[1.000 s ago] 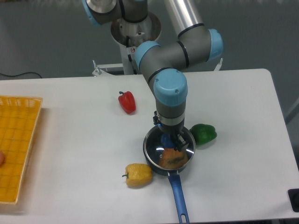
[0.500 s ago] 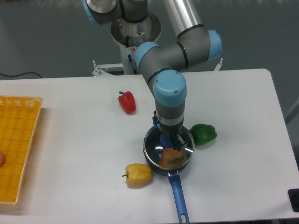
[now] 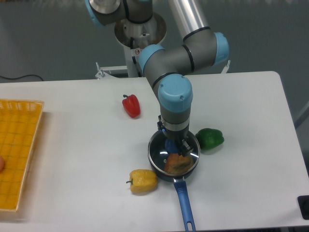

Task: Close the pot lid
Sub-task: 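Hold the lid seated on the saucepan and release the knob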

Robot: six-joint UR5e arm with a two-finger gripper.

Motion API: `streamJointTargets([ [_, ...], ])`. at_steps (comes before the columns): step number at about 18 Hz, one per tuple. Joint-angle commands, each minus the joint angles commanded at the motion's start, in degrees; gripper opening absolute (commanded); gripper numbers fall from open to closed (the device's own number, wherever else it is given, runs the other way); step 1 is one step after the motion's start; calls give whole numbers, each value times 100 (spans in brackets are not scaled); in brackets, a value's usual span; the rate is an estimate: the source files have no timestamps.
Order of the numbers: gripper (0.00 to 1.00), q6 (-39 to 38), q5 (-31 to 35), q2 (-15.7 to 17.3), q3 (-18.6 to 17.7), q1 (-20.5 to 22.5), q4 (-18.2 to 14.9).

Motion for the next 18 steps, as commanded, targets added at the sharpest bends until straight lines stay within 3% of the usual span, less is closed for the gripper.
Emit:
streamJointTargets([
  [18, 73, 44, 9, -44, 35, 0, 114],
])
